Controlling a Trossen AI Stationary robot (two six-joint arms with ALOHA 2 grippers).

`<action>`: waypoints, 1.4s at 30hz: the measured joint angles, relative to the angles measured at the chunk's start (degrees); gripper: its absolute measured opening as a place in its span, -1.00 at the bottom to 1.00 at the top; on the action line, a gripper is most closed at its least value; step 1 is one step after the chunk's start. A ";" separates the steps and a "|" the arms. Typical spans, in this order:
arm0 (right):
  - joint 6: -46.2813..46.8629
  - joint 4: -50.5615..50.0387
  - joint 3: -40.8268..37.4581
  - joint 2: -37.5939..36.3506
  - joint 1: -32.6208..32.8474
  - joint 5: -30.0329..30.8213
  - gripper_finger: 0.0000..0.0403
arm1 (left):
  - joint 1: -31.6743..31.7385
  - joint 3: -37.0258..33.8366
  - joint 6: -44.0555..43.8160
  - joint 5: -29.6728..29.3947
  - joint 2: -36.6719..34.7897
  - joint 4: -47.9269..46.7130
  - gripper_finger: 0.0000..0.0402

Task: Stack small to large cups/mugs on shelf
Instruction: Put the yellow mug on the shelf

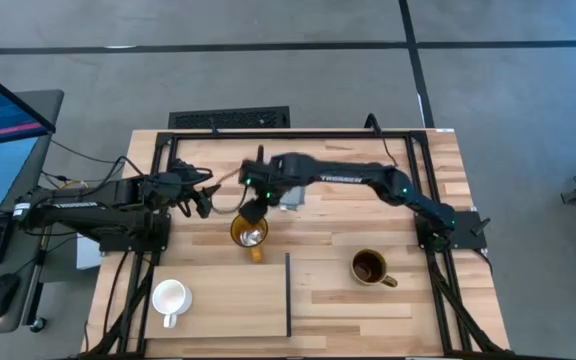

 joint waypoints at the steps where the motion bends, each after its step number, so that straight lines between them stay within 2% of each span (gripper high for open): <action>1: -0.56 -0.33 -0.01 -1.10 -0.49 1.57 -0.04 | 0.00 -0.02 -0.32 0.00 0.00 0.01 -0.07; 8: -5.20 -3.40 -0.07 -10.31 -2.74 10.31 -0.05 | 0.00 0.00 -1.86 0.02 0.00 0.12 -0.07; 16: -14.35 -5.21 -0.09 -25.86 -2.21 20.24 -0.05 | 0.00 0.00 -1.96 -0.01 0.00 0.60 -0.07; 22: -21.84 -5.63 -0.09 -36.77 2.79 32.39 -0.04 | 0.00 0.00 -2.01 -0.03 0.00 3.50 -0.07; 28: -23.00 -11.10 -3.08 -46.12 9.64 43.57 -0.04 | 0.00 0.00 -1.31 -0.07 -0.01 7.10 -0.07; 31: -20.22 -13.55 -8.90 -51.26 13.33 49.85 -0.06 | 0.00 0.00 -1.29 -0.07 0.00 7.76 -0.07; 35: -14.14 -13.91 -21.18 -59.70 18.43 58.23 -0.06 | 0.00 0.00 -1.35 -0.20 0.00 7.73 -0.07; 42: 9.05 -13.90 -51.69 -77.51 28.55 72.82 -0.07 | 0.00 0.00 -1.81 -0.68 0.00 7.73 -0.07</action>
